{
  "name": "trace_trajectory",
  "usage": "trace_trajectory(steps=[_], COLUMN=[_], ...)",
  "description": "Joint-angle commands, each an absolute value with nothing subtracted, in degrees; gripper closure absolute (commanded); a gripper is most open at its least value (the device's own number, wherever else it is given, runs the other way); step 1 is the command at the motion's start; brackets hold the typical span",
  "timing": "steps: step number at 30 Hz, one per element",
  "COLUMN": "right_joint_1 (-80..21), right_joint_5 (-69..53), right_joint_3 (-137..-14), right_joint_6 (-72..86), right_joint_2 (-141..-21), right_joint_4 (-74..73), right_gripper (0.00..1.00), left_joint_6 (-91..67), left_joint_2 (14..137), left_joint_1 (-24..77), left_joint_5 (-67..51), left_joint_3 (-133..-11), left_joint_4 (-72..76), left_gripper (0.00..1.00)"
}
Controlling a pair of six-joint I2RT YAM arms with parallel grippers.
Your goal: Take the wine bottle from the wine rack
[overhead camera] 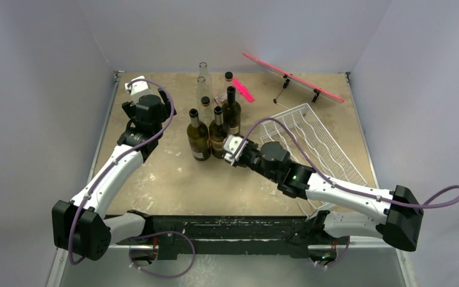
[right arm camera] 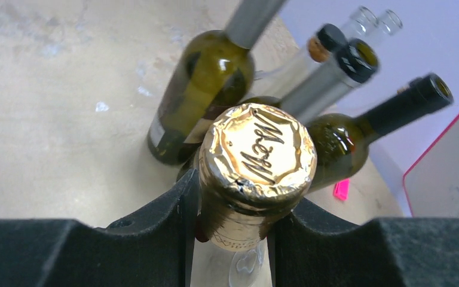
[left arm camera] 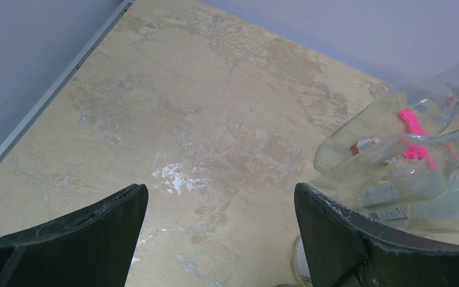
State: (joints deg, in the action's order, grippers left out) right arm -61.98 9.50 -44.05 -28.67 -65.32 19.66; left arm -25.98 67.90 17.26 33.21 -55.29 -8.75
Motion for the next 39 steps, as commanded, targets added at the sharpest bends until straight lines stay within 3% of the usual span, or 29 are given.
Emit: trace_trajectory(steps=[1, 16, 39], right_joint_1=[-55.9, -40.8, -38.1], right_joint_5=[2.0, -10.3, -13.2], right_joint_3=[-45.8, -47.4, -44.4], right_joint_6=[-22.1, -11.8, -6.7], right_joint_2=[-62.0, -68.0, -71.6], right_joint_4=[40.1, 55.3, 67.1], right_gripper=[1.00, 1.00, 1.00], left_joint_6=[-26.4, -26.1, -26.1], left_joint_2=[66.9, 67.0, 66.8], left_joint_1=[16.9, 16.8, 16.7], left_joint_5=[33.0, 33.6, 33.7], left_joint_3=[-57.9, -57.9, -57.9], left_joint_4=[-7.6, -7.6, -7.6], left_gripper=[0.08, 0.08, 0.08])
